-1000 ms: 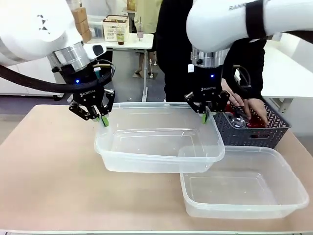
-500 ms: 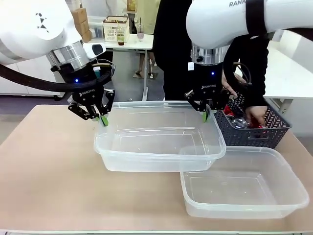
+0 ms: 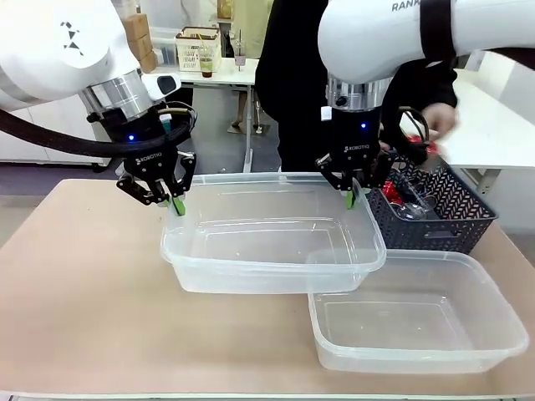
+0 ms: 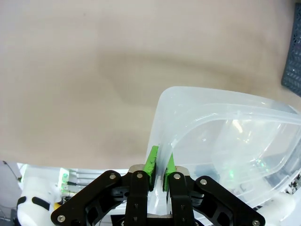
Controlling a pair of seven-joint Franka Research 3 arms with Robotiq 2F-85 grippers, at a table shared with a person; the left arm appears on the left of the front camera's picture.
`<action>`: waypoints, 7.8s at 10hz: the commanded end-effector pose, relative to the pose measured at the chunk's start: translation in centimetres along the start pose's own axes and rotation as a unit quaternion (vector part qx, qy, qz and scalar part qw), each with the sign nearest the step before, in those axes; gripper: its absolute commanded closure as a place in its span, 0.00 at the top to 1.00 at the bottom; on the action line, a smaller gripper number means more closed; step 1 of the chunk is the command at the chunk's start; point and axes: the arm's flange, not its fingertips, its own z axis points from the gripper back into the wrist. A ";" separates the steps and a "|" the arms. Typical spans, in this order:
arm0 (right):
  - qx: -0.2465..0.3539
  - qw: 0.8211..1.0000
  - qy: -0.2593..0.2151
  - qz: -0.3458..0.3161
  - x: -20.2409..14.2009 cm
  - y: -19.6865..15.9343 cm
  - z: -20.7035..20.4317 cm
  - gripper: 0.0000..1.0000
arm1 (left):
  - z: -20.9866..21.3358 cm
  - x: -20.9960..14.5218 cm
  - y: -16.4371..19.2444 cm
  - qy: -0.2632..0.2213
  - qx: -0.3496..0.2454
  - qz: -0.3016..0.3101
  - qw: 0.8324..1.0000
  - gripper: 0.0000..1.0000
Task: Sort the waste into each basket.
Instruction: Offer the picked Organizing box to the human, then release the Organizing box you were holding.
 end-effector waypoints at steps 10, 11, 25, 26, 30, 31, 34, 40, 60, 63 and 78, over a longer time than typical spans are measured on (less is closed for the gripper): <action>-0.011 1.000 0.002 0.002 -0.1 -0.2 -0.2 0.06 | 1.1 -0.2 -0.2 -0.003 -0.021 0.011 1.000 0.07; -0.011 1.000 0.002 0.002 -0.1 -0.2 -0.2 0.06 | 1.1 -0.2 -0.2 -0.003 -0.021 0.011 1.000 0.07; -0.011 1.000 0.002 0.002 -0.1 -0.2 -0.2 0.06 | 1.1 -0.2 -0.2 -0.003 -0.021 0.011 1.000 0.07; -0.011 1.000 0.002 0.002 -0.1 -0.2 -0.2 0.06 | 1.1 -0.2 -0.2 -0.003 -0.021 0.011 1.000 0.07; -0.011 1.000 0.002 0.002 -0.1 -0.2 -0.2 0.06 | 1.1 -0.2 -0.2 -0.003 -0.021 0.011 1.000 0.07; -0.011 1.000 0.002 0.002 -0.1 -0.2 -0.2 0.06 | 1.1 -0.2 -0.2 -0.003 -0.021 0.011 1.000 0.07; -0.011 1.000 0.002 0.002 -0.1 -0.2 -0.2 0.06 | 1.1 -0.2 -0.2 -0.003 -0.021 0.011 1.000 0.07; -0.011 1.000 0.002 0.002 -0.1 -0.2 -0.2 0.06 | 1.1 -0.2 -0.2 -0.003 -0.021 0.011 1.000 0.07; 0.018 0.999 0.043 -0.015 14.3 0.4 5.7 0.06 | 3.0 12.8 -3.7 -0.032 -0.002 -0.005 0.999 0.07; 0.028 0.997 0.067 -0.019 16.0 0.8 3.1 0.06 | 1.3 14.7 -3.3 -0.021 -0.021 0.019 0.999 0.07; 0.081 0.993 -0.045 -0.068 12.3 -4.4 4.0 0.66 | 2.8 13.6 -3.0 -0.043 0.014 -0.027 0.999 0.66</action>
